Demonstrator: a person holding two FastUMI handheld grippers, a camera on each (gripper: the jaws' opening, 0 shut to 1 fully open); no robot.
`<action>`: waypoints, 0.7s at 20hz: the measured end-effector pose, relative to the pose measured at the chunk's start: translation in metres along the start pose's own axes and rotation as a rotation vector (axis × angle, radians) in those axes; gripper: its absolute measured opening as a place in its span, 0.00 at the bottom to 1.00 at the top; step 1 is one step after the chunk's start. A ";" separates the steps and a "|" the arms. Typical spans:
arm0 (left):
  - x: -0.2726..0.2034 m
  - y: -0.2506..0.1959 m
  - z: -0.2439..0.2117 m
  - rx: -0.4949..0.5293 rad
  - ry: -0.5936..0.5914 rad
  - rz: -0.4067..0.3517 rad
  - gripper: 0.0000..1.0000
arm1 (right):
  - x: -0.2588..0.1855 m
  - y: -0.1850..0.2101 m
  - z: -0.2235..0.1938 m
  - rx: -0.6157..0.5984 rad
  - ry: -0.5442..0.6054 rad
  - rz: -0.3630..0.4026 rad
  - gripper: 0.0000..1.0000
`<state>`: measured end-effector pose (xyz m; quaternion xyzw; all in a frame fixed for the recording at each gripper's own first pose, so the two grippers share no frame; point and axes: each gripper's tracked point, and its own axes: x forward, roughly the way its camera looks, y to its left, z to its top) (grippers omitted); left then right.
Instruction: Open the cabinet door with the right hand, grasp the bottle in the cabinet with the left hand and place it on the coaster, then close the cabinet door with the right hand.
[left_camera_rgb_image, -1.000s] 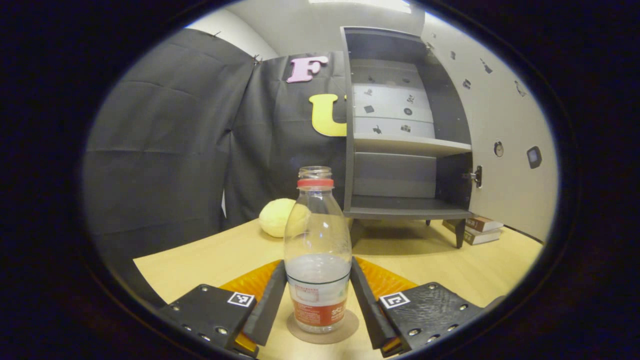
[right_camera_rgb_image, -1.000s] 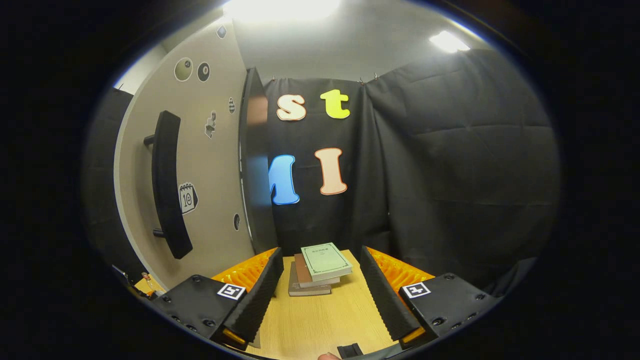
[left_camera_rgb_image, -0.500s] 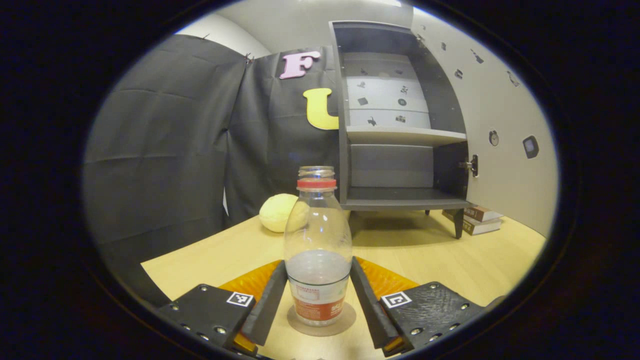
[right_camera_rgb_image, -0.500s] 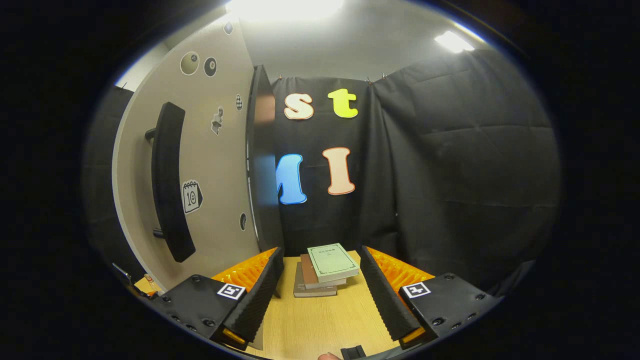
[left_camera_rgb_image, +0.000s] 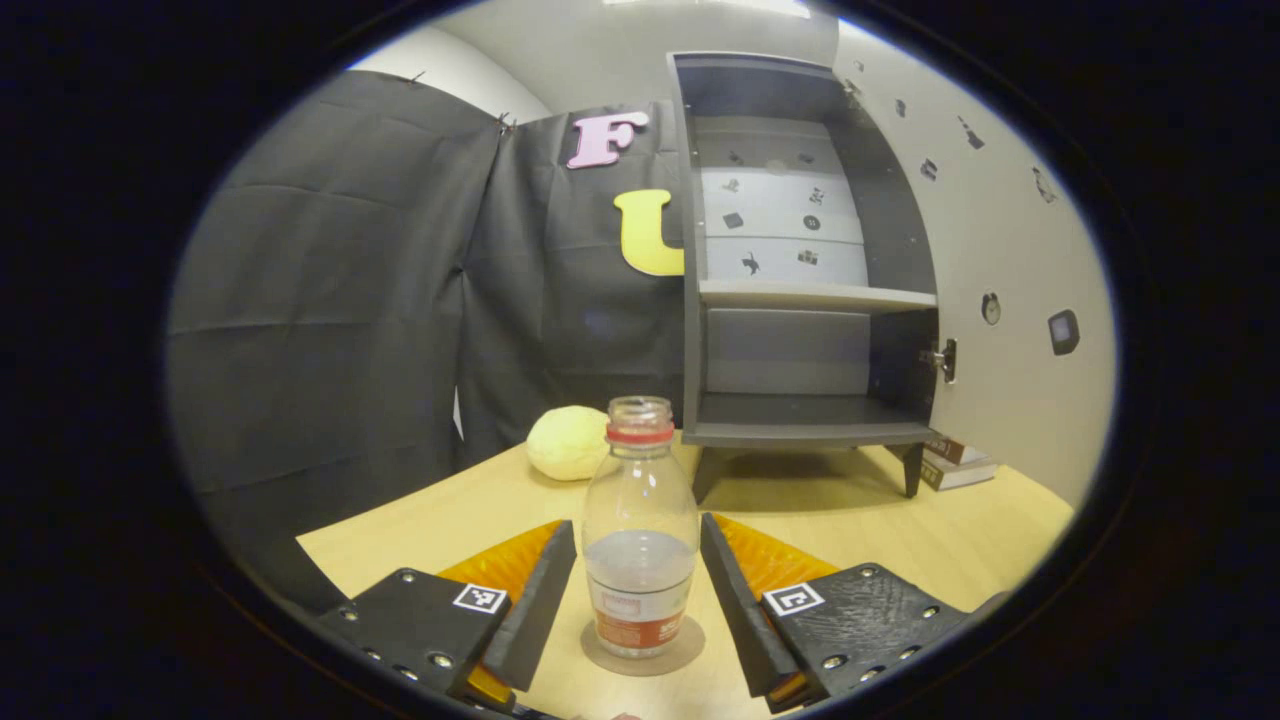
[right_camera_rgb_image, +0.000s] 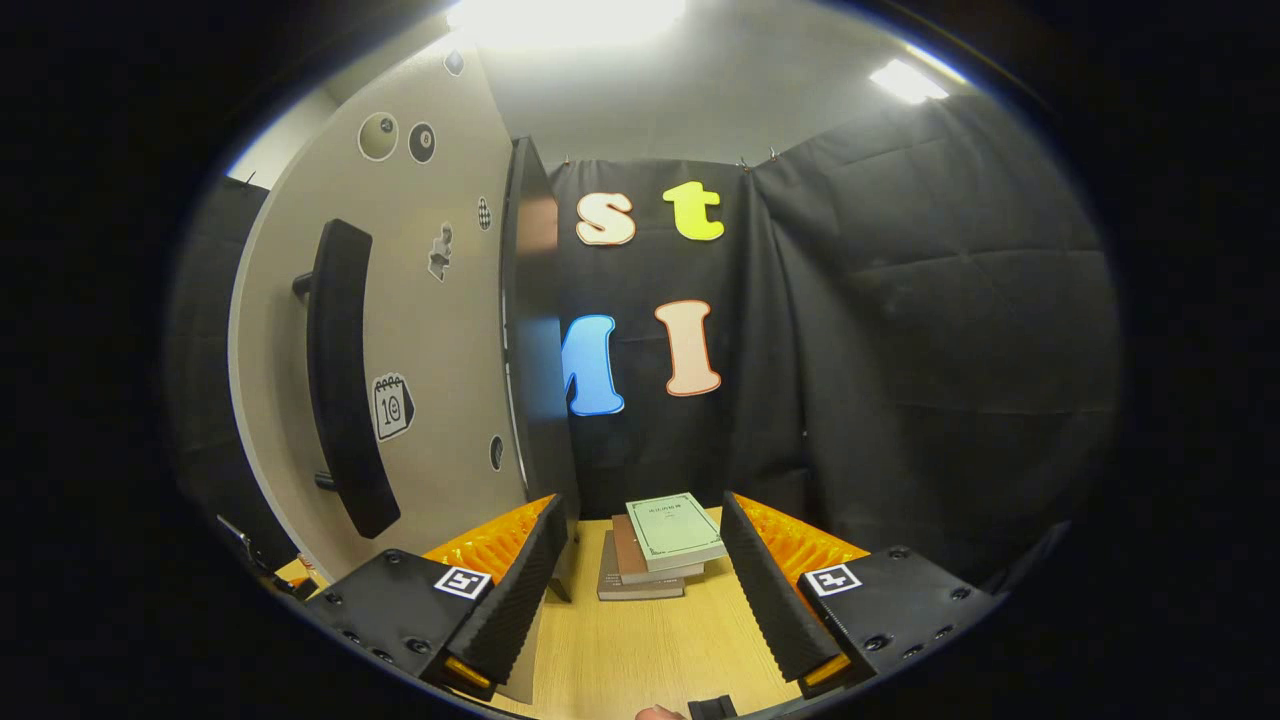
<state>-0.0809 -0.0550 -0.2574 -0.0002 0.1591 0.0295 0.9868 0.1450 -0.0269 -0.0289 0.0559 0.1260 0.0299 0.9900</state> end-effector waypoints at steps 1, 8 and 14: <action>-0.003 0.000 0.007 0.001 -0.007 -0.001 0.75 | 0.000 -0.001 0.002 0.002 -0.003 0.002 0.98; -0.033 0.010 0.076 0.033 -0.045 0.039 0.75 | 0.000 -0.003 0.020 0.045 -0.033 0.028 0.98; -0.068 0.035 0.168 0.033 -0.120 0.097 0.80 | 0.001 0.006 0.042 0.088 -0.051 0.092 0.98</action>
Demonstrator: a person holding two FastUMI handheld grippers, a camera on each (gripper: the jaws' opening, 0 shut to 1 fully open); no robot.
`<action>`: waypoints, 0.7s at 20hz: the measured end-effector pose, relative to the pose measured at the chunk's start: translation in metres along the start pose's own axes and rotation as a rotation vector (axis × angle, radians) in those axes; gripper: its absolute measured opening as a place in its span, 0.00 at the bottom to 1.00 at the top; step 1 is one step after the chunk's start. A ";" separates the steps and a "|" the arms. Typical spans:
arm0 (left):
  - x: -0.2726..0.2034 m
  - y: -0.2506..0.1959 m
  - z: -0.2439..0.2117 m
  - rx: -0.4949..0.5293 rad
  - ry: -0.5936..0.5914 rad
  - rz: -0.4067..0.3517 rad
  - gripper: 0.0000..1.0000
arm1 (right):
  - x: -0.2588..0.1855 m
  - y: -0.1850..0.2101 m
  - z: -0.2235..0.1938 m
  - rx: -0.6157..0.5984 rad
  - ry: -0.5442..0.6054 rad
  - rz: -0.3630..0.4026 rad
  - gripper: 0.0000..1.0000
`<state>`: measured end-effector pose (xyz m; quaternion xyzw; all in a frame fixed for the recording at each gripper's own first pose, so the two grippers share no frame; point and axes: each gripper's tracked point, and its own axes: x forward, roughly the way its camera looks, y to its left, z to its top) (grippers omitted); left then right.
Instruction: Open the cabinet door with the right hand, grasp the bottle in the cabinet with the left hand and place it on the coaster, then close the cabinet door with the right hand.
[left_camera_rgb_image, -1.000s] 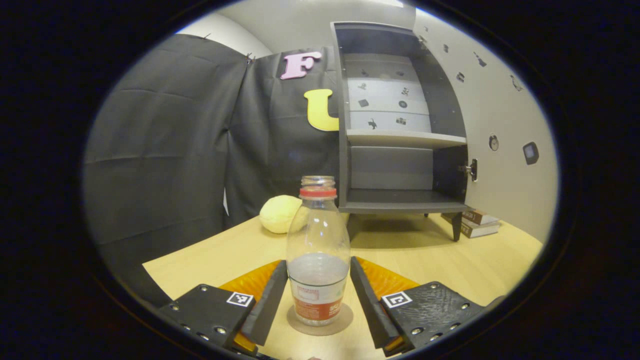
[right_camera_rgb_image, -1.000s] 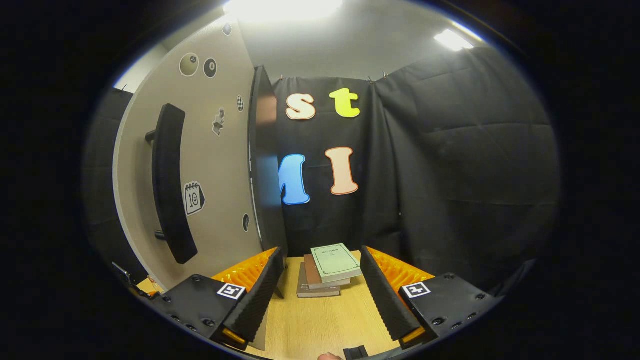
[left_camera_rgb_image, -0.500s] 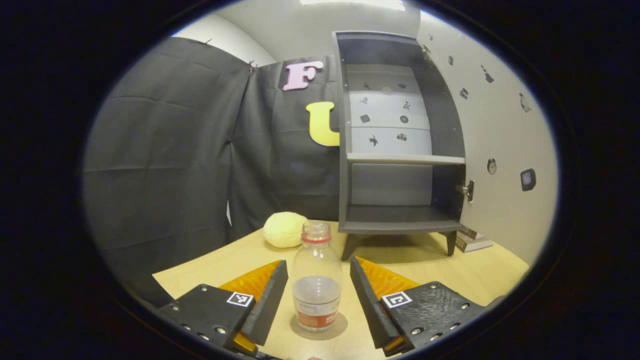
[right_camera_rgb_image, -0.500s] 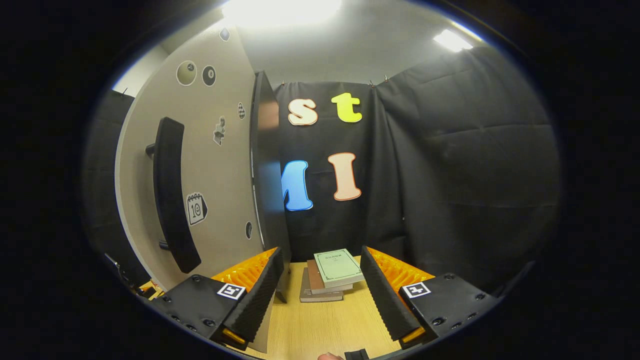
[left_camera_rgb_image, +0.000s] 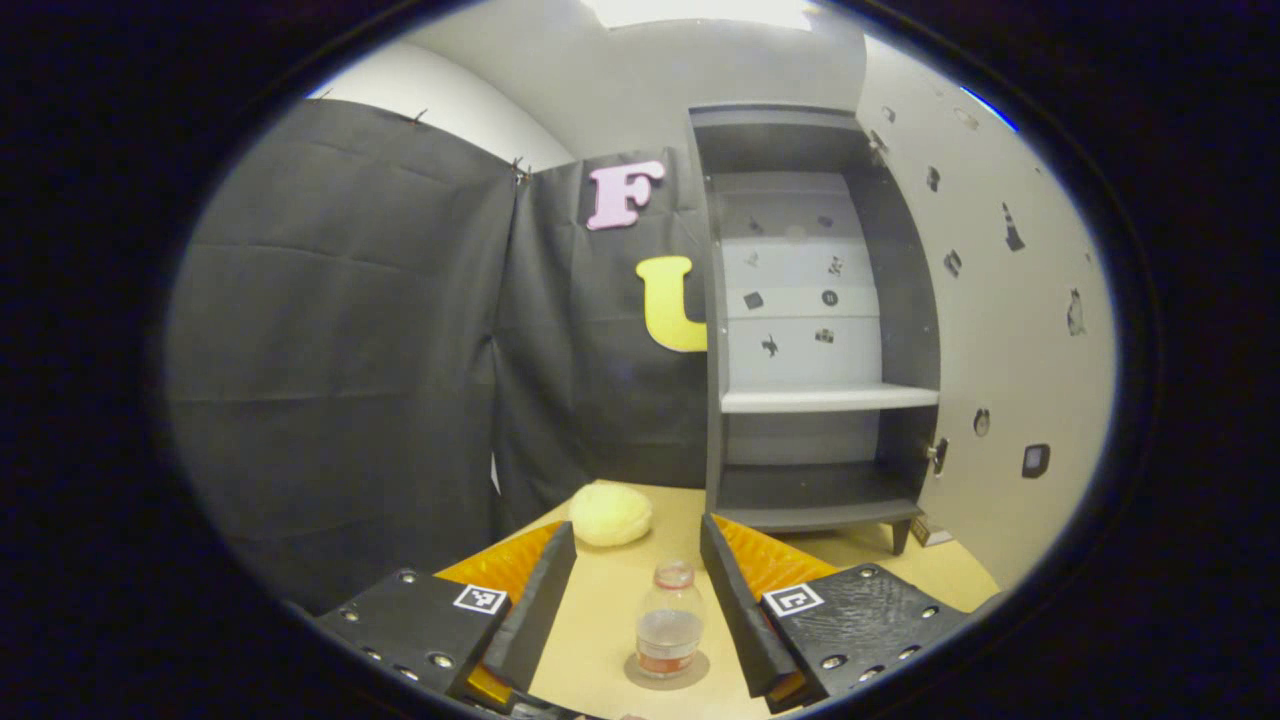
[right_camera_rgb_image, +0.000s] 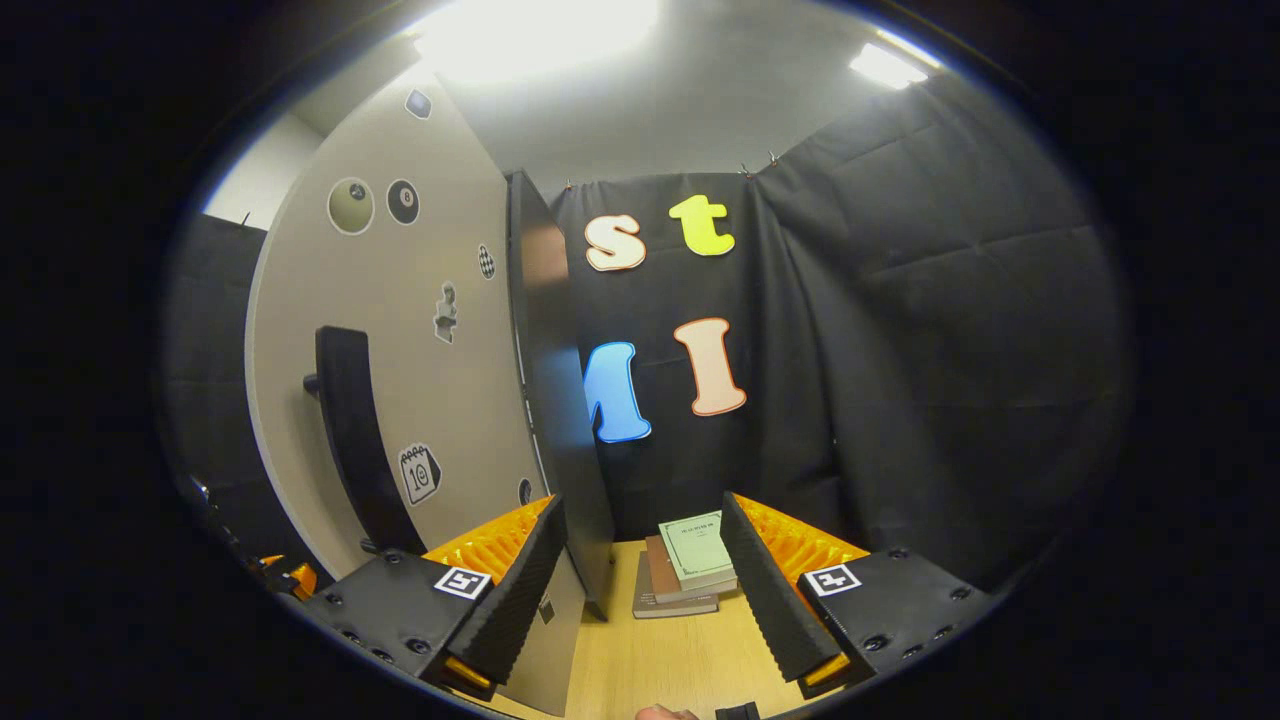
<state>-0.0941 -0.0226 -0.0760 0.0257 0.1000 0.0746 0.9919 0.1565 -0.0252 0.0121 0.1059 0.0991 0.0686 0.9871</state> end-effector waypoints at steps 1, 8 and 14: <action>-0.002 0.003 0.014 0.010 -0.015 0.000 0.75 | 0.000 0.000 0.005 0.005 -0.007 0.001 0.98; 0.012 0.001 0.083 0.050 -0.029 -0.082 0.75 | -0.007 0.016 0.011 0.017 0.026 -0.004 0.98; 0.031 0.011 0.108 0.049 -0.089 -0.152 0.75 | -0.018 0.048 0.011 -0.119 0.028 -0.037 0.89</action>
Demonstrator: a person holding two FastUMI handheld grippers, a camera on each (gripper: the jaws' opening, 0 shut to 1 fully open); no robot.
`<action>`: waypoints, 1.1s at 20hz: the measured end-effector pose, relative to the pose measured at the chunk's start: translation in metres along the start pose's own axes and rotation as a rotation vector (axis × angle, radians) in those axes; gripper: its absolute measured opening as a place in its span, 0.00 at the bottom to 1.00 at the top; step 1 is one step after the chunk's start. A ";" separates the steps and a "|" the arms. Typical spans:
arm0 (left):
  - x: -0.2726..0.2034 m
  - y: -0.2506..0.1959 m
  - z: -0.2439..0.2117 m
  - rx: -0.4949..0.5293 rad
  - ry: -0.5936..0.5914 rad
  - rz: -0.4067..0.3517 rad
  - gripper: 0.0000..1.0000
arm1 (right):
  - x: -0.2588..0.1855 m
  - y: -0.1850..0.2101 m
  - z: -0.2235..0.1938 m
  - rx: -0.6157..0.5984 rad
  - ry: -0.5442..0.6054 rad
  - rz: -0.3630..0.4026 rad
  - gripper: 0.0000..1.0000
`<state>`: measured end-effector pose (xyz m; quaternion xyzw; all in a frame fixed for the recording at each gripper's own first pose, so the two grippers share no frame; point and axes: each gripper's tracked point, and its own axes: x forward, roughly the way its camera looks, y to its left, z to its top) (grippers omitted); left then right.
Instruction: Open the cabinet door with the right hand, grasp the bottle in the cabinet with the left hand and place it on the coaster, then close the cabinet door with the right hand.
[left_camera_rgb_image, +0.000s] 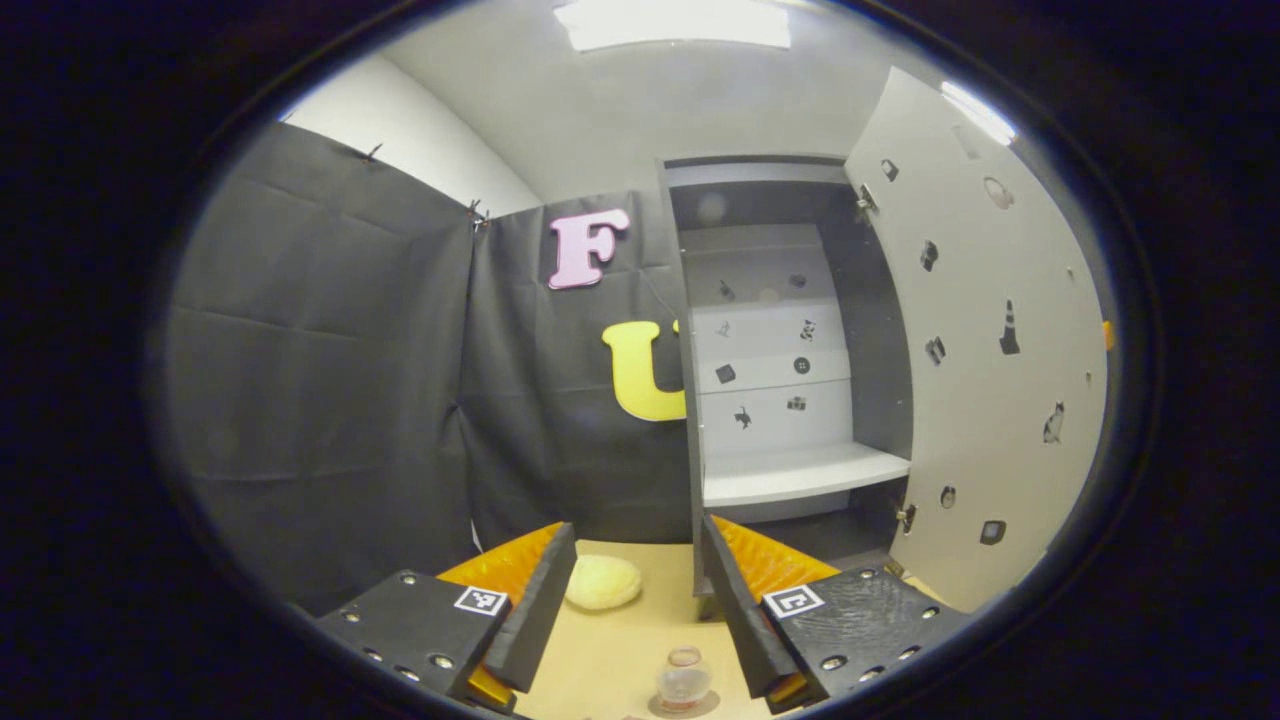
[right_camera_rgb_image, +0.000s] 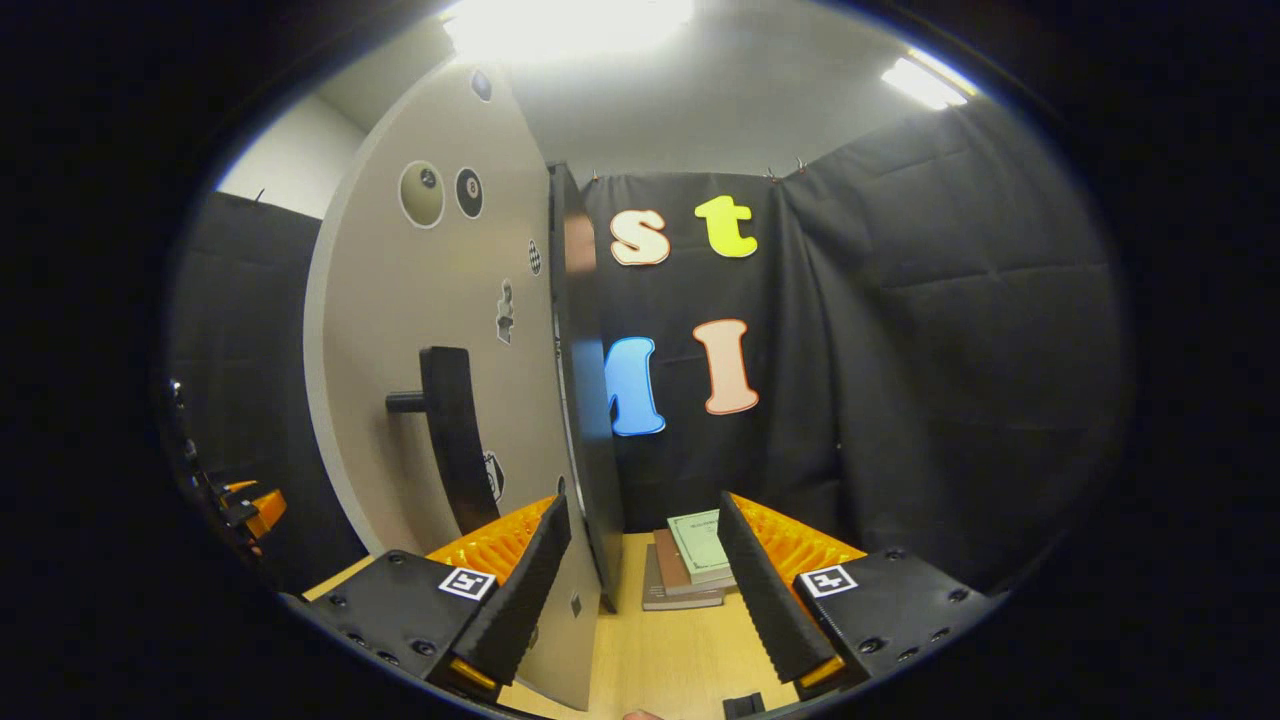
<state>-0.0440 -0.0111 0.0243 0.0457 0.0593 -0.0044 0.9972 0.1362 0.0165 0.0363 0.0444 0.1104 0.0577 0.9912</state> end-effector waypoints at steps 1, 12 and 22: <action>0.001 0.004 -0.002 0.004 -0.002 -0.004 0.77 | -0.001 0.002 0.001 -0.025 -0.001 -0.006 0.89; 0.019 0.069 -0.037 -0.039 0.056 -0.010 0.77 | -0.002 0.065 -0.005 0.001 0.042 0.046 0.89; 0.026 0.118 -0.052 -0.050 0.069 -0.029 0.77 | -0.001 0.125 -0.010 -0.048 0.047 0.050 0.89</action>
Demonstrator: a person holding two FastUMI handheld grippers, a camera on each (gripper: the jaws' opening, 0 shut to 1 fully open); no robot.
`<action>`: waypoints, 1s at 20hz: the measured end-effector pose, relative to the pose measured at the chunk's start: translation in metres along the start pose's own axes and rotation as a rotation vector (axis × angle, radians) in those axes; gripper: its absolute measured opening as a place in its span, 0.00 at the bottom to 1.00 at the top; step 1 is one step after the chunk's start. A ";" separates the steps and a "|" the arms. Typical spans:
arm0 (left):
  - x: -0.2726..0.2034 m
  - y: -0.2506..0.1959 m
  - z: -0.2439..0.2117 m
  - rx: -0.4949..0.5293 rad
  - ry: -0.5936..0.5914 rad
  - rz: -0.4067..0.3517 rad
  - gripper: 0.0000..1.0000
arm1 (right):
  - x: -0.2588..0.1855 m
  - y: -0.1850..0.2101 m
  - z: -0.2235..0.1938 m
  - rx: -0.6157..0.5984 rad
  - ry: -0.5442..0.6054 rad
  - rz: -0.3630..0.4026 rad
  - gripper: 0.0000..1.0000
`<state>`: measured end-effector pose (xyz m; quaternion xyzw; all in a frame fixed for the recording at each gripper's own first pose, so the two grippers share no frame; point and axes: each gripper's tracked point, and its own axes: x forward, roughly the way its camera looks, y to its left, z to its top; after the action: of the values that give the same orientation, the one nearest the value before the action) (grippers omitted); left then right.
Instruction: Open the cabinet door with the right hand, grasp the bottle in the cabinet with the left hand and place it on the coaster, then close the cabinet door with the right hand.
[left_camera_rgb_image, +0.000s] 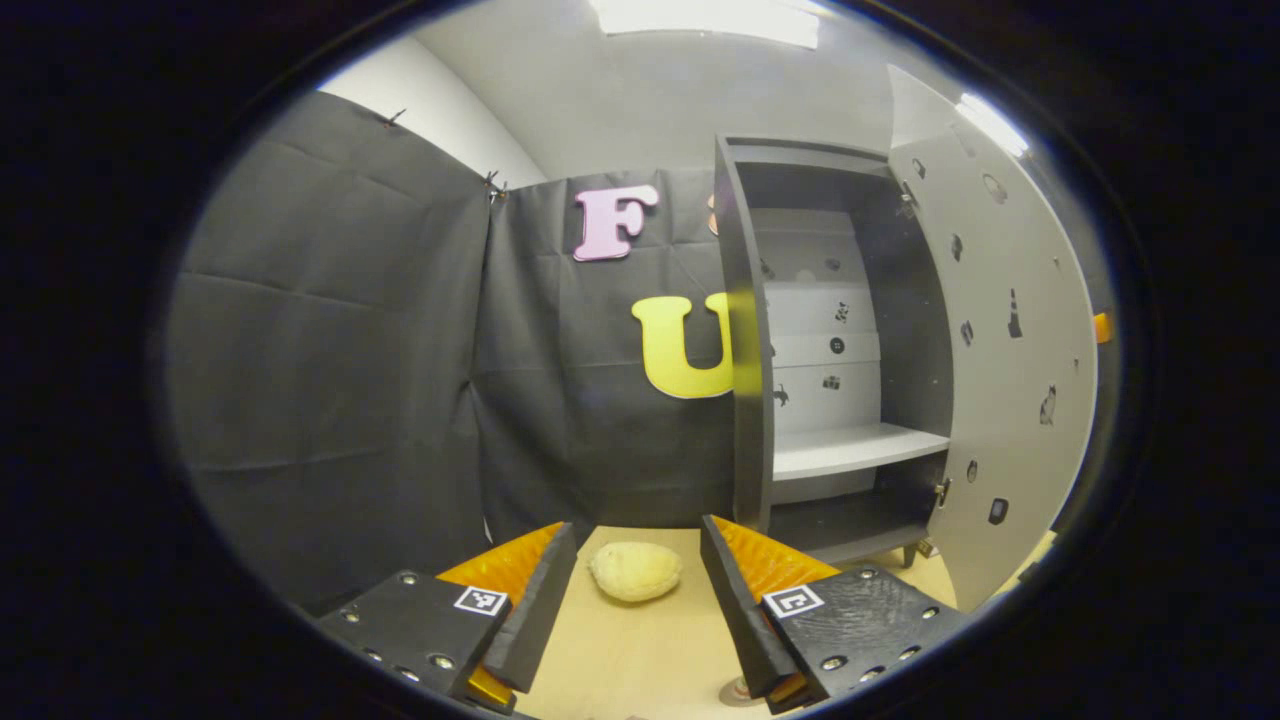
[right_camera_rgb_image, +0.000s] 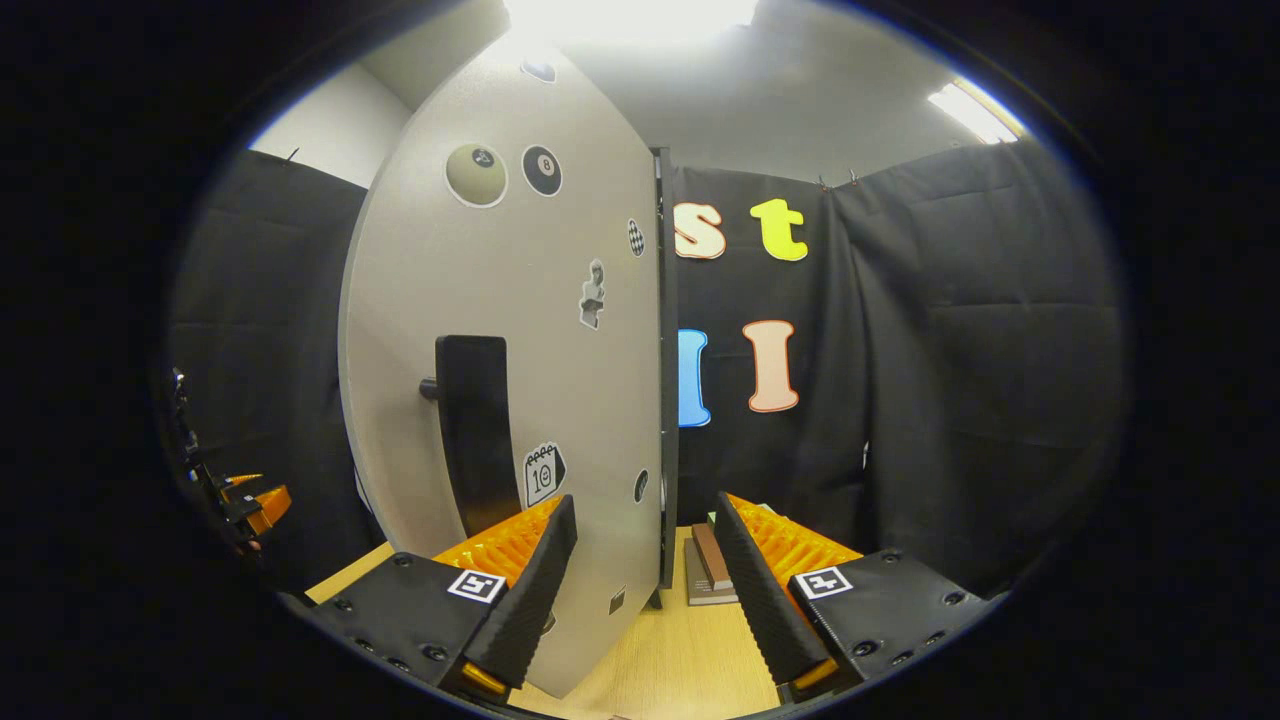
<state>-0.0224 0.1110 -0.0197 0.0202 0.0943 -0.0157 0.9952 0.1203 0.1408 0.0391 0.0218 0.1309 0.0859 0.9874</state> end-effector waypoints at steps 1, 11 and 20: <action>0.000 0.005 -0.002 0.002 0.000 0.001 0.75 | 0.001 0.006 0.001 -0.004 -0.001 0.002 0.89; -0.001 0.057 -0.007 0.001 -0.012 0.024 0.77 | 0.031 0.078 -0.003 -0.011 -0.002 0.080 0.90; -0.019 0.097 -0.012 -0.001 -0.008 0.072 0.77 | 0.090 0.157 -0.007 0.083 -0.011 0.197 0.91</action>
<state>-0.0397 0.2086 -0.0243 0.0230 0.0894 0.0202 0.9955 0.1784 0.3114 0.0195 0.0757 0.1262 0.1771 0.9731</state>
